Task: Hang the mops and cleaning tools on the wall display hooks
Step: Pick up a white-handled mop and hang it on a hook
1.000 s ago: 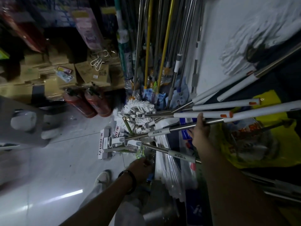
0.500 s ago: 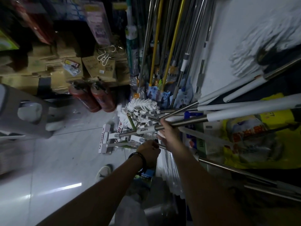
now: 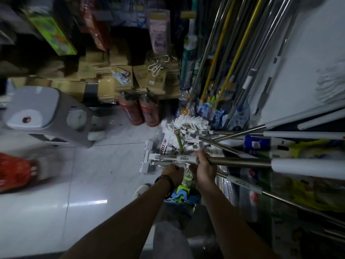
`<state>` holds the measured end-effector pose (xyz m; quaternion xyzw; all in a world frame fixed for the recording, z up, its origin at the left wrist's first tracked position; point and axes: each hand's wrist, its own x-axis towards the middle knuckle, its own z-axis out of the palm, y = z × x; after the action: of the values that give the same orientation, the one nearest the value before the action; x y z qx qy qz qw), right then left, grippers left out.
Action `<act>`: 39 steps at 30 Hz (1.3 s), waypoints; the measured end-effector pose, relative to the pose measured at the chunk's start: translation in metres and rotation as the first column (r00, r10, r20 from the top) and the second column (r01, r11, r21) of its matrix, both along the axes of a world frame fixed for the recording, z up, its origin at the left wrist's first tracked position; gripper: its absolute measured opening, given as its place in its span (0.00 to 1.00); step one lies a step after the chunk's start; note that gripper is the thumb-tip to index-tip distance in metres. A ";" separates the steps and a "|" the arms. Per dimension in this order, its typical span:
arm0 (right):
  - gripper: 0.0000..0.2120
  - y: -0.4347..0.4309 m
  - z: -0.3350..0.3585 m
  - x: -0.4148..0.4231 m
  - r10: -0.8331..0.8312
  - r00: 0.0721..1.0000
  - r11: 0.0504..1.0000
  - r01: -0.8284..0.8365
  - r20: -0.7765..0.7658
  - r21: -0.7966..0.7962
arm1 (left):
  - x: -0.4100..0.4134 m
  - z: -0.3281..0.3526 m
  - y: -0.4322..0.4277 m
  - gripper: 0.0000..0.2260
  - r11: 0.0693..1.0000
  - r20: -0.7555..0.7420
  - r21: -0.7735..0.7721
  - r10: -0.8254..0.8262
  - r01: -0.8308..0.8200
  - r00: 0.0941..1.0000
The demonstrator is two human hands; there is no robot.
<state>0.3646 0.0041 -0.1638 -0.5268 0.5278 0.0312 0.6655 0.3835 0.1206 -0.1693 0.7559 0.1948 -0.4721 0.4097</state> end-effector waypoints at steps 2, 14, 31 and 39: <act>0.21 0.011 0.028 -0.008 0.009 0.999 0.999 -0.007 0.047 -0.045 | 0.004 0.000 0.016 0.18 0.968 -0.149 -0.070 0.229 -0.241 0.962; 0.23 0.055 0.171 -0.018 0.011 0.993 0.999 -0.004 0.119 -0.053 | 0.044 0.015 0.062 0.13 0.339 -0.615 -0.262 0.663 -0.904 0.427; 0.10 0.132 0.197 -0.014 0.681 0.622 0.017 -0.540 -0.385 -0.841 | 0.031 0.058 0.087 0.17 0.351 -0.721 -0.437 0.414 -0.828 0.556; 0.09 0.126 0.203 0.050 0.405 0.204 -0.293 -0.894 -0.891 -0.338 | 0.043 0.083 0.106 0.29 0.502 -0.511 -0.591 0.374 -0.632 0.774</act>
<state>0.4150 0.1297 0.0394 -0.9582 0.1458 0.2392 -0.0579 0.4267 0.2264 -0.0861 0.3456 0.2649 -0.4804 0.7613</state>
